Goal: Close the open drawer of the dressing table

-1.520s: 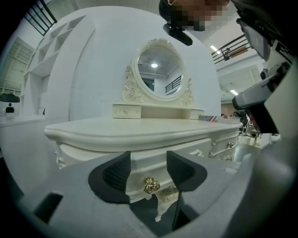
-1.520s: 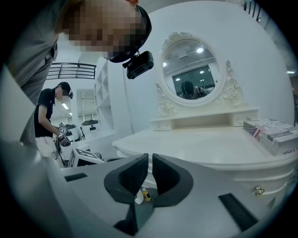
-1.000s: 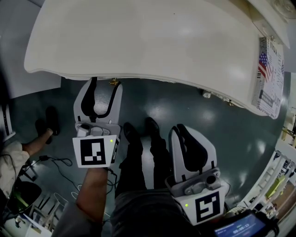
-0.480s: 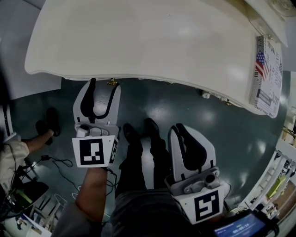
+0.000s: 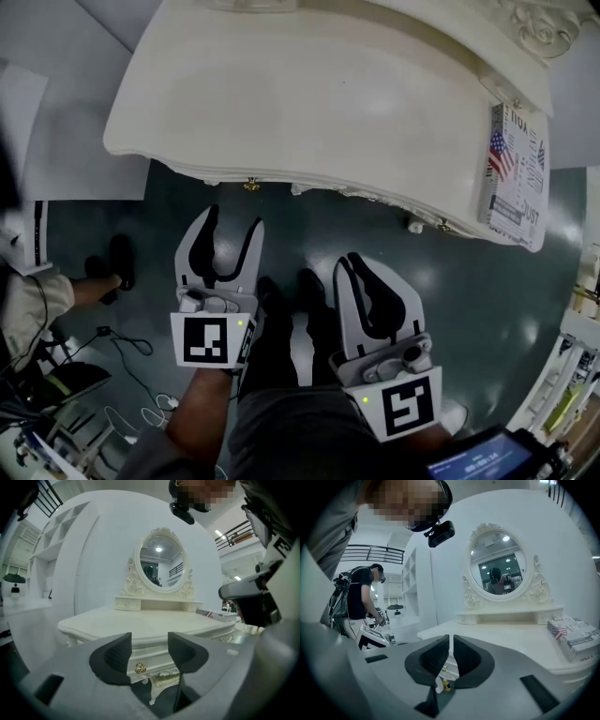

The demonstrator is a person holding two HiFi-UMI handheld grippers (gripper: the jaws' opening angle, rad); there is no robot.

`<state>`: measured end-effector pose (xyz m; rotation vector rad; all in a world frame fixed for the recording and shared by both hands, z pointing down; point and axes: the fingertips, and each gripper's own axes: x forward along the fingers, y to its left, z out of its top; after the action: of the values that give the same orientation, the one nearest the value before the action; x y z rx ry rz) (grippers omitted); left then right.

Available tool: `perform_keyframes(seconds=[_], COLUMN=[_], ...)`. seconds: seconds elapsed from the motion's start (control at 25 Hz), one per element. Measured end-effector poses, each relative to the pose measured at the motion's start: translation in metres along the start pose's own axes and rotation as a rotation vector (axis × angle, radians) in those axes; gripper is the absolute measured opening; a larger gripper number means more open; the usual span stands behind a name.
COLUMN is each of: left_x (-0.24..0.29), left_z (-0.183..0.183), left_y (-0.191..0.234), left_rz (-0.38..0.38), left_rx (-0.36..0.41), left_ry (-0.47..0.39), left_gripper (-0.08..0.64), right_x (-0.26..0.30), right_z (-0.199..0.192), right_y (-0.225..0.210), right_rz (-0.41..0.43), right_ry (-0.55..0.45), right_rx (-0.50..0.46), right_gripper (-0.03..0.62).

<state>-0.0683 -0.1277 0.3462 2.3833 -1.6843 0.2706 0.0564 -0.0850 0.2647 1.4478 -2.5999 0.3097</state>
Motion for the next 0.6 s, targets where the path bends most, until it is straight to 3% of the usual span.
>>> perform_keyframes(seconds=[0.24,0.44,0.6], left_x=[-0.049,-0.093,-0.113], left_z=[0.069,0.123,0.146], left_y=[-0.017,-0.029,-0.030], left_rz=[0.025,0.055,0.112], left_rx=[-0.027,-0.003,0.035], left_ry=[-0.102,-0.168,-0.234], left_gripper=[0.233,0.139,0.058], right_x=[-0.009,-0.018,-0.019], right_z=[0.044,0.083,0.106], right_y=[0.020,0.041,0.054], right_rz=[0.054,0.098,0.135], right_ry=[-0.078,-0.126,-0.216], right_rx=[-0.083,-0.097,-0.158], right_gripper=[0.015,0.015,0.015])
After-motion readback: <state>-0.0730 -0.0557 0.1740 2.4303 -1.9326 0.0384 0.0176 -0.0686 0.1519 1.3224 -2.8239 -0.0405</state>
